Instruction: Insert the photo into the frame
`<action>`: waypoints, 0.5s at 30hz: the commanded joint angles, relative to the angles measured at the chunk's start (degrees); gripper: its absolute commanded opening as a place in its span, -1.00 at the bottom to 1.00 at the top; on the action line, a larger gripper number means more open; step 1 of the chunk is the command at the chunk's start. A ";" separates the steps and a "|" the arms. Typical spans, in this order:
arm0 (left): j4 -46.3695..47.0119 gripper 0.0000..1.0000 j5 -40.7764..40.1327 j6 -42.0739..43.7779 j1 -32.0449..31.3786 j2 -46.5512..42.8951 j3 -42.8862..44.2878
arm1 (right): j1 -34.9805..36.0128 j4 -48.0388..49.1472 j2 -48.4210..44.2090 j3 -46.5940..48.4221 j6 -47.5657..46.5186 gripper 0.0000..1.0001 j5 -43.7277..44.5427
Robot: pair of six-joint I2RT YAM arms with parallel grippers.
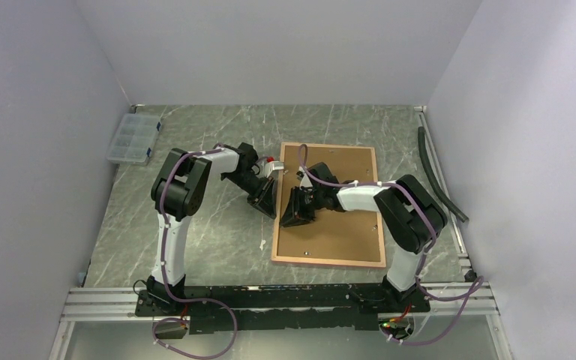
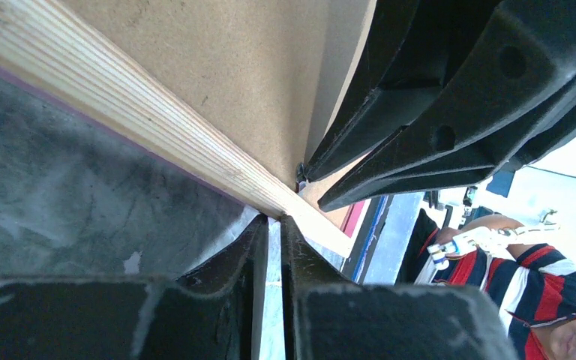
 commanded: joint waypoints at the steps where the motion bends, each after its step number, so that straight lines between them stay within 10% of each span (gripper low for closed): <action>1: 2.34 -0.70 2.69 -0.64 -0.45 1.11 0.48 | 0.72 -1.34 3.47 0.88 -2.04 -0.51 5.40; 15: 3.52 -0.73 4.05 -1.86 -0.38 0.84 0.16 | 2.84 -3.40 2.11 3.03 -1.09 -0.49 9.44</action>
